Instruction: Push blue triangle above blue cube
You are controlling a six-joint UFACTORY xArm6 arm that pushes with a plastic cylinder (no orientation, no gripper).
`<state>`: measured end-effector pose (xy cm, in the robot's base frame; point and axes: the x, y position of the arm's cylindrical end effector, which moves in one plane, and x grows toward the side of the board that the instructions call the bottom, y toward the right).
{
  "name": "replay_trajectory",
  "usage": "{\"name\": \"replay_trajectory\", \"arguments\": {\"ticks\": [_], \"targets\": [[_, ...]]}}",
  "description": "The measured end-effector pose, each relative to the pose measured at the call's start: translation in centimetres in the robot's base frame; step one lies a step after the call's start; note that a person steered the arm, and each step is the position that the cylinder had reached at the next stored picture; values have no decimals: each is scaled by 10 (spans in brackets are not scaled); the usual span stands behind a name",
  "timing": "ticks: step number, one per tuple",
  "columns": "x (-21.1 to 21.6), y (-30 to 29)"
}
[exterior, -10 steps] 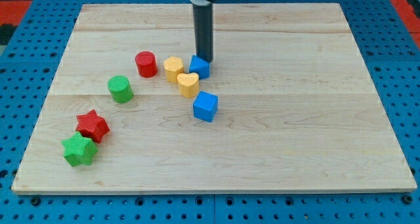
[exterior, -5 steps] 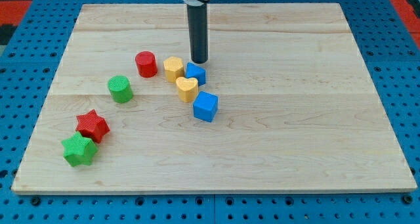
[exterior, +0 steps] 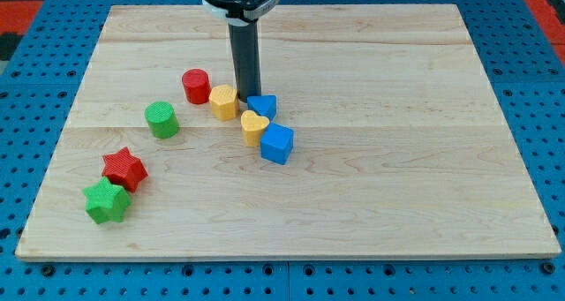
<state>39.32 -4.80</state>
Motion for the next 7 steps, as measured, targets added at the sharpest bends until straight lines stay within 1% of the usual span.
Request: {"name": "replay_trajectory", "arguments": {"ticks": [1,3,4,5,6,7], "targets": [[10,42],[62,125],[48,146],[-1,121],[-13,46],[-5,44]]}}
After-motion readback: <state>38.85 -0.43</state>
